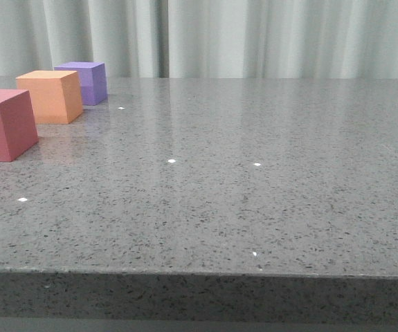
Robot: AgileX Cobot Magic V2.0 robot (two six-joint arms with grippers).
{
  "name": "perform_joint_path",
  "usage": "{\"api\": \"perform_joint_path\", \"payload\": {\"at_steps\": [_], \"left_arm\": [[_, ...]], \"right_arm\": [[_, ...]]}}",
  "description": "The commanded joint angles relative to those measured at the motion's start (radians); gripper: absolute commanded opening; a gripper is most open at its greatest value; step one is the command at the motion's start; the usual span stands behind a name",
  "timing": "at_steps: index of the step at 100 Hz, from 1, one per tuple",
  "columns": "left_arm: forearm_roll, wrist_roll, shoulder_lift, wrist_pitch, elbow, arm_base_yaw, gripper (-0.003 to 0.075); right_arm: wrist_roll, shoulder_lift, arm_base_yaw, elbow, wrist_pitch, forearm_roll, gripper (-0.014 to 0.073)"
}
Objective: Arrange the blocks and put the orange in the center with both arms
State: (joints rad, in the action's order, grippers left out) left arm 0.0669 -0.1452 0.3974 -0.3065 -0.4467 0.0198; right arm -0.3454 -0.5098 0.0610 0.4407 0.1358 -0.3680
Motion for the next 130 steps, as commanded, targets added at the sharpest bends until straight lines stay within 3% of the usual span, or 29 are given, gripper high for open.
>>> {"api": "perform_joint_path", "payload": {"at_steps": [1, 13, 29, 97, 130], "left_arm": [[-0.007, -0.002, -0.077, 0.069, 0.012, -0.001, 0.0549], [-0.007, -0.002, -0.154, 0.05, 0.037, -0.001, 0.0349], [-0.007, -0.002, -0.181, 0.037, 0.039, -0.001, -0.0022], [0.002, -0.002, -0.181, 0.066, 0.039, -0.001, -0.002], [0.007, -0.002, -0.209, 0.325, 0.281, 0.007, -0.002]], "right_arm": [[0.008, 0.002, -0.008, 0.027, -0.076, -0.019, -0.0068], [0.008, 0.002, -0.008, 0.027, -0.076, -0.019, -0.0068], [0.008, 0.002, -0.008, 0.027, -0.076, -0.019, -0.0068], [0.008, 0.002, -0.008, 0.027, -0.076, -0.019, -0.0068], [0.008, 0.002, -0.008, 0.027, -0.076, -0.019, -0.0068]]}}
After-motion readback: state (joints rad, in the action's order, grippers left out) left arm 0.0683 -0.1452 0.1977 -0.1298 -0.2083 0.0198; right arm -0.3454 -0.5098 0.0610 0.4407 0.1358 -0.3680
